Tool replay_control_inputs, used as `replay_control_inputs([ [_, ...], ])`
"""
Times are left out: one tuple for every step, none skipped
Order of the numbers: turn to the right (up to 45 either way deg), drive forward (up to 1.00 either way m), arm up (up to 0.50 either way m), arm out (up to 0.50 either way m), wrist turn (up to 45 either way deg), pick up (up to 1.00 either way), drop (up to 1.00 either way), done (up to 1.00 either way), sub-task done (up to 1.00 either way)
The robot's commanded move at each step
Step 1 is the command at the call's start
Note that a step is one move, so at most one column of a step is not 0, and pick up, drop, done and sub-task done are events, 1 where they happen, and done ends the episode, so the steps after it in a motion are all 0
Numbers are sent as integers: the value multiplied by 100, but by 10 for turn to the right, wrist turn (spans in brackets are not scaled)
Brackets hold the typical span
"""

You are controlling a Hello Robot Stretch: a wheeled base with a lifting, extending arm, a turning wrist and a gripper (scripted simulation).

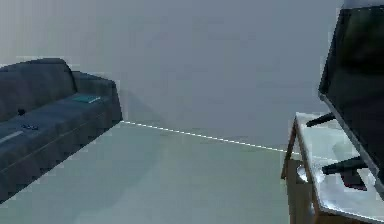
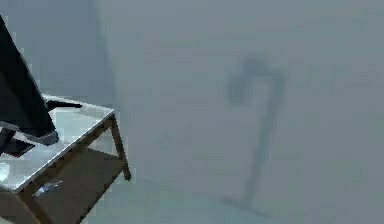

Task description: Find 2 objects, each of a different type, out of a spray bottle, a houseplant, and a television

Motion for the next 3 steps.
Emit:
replay_control_inputs([
  [-450, 0, 0, 0, 0, 0, 0, 0, 0],
  [-330, 0, 0, 0, 0, 0, 0, 0, 0],
  [0, 100, 0, 0, 0, 0, 0, 0, 0],
])
